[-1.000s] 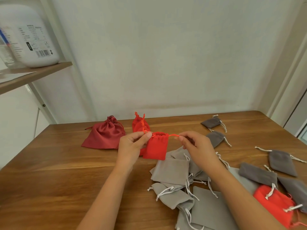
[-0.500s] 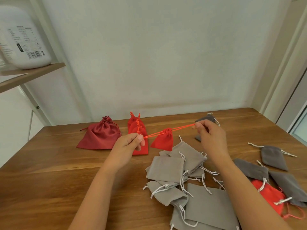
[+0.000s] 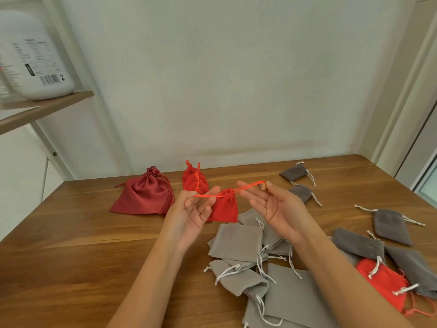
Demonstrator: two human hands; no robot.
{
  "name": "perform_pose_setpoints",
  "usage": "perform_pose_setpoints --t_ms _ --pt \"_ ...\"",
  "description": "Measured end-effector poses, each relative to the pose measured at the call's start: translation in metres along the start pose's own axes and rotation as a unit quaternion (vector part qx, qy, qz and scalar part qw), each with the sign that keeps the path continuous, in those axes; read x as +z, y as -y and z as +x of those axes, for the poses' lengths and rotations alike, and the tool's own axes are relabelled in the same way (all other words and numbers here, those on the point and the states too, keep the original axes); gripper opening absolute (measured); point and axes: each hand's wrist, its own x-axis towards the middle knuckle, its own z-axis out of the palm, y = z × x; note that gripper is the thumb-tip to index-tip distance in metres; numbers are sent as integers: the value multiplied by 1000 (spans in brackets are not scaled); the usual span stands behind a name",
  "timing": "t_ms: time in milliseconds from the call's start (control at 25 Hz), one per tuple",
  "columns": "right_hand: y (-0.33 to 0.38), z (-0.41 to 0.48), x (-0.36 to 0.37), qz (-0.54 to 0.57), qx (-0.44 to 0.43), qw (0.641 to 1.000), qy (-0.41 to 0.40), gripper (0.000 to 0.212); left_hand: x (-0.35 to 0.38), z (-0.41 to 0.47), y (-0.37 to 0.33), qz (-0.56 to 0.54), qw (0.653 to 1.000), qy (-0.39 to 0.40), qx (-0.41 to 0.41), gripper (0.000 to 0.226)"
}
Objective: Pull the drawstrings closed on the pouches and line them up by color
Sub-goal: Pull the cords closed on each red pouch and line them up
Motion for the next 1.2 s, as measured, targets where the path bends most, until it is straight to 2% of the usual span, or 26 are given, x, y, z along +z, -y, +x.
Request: perform_pose_setpoints --t_ms 40,120,200,280,360,480,600,800,920,1000,1120,1200 --pt "0 0 2 23 5 1000 10 42 2 0 1 0 1000 -10 -4 56" --pt "-2 1 3 5 -5 1000 -3 45 3 2 5 31 999 -37 -4 50" --pt "-6 2 2 -82 -17 996 -29 35 5 1 9 68 997 -28 -3 28" --pt "-8 3 -1 -169 -23 985 -12 28 5 0 12 77 997 -2 -3 10" --pt "-10 2 -2 -221 -30 975 24 26 5 -1 11 80 997 7 -5 27" --pt "-10 1 0 -230 -46 971 51 22 3 -1 8 59 998 -8 4 38" --pt "-10 1 -3 -232 -53 970 55 36 4 -1 8 51 998 -18 11 33" --pt "-10 2 -5 -282 -96 954 42 34 4 -1 9 112 993 -8 26 17" --pt "-9 2 -8 -416 -140 898 41 27 2 -3 11 225 973 17 50 22" --pt "-10 1 -8 -471 -110 871 85 22 1 -6 11 310 949 30 53 23" --pt "-12 -2 -5 -501 -60 855 120 16 -1 -7 11 400 915 25 38 21" --pt "-13 -1 -5 -519 -80 846 94 17 -2 -6 12 436 899 21 29 19"
